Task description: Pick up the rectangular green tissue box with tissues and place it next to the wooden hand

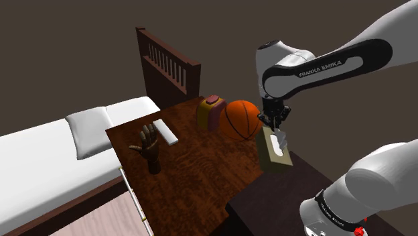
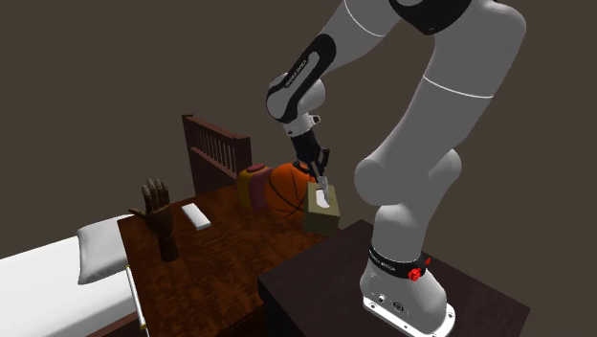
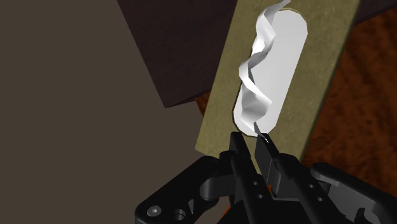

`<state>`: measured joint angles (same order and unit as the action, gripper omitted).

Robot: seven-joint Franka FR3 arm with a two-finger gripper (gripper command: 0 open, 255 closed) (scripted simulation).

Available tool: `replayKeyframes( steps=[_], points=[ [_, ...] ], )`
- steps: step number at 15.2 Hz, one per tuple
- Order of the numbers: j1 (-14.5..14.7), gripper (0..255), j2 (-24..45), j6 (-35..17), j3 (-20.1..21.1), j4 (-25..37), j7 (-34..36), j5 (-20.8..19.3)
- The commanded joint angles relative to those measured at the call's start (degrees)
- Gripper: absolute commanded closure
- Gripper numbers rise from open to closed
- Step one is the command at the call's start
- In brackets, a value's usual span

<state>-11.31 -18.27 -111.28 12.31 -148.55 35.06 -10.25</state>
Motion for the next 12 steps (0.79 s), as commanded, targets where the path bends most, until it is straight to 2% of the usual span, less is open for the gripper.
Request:
replayKeyframes(
  steps=[1, 12],
  points=[
    [0.2, 255, -1.0, 2.0, 0.0, 1.0, -0.5, 0.4],
    [0.4, 255, -5.4, 11.2, -0.5, 6.1, -2.9, 1.3]
  ],
)
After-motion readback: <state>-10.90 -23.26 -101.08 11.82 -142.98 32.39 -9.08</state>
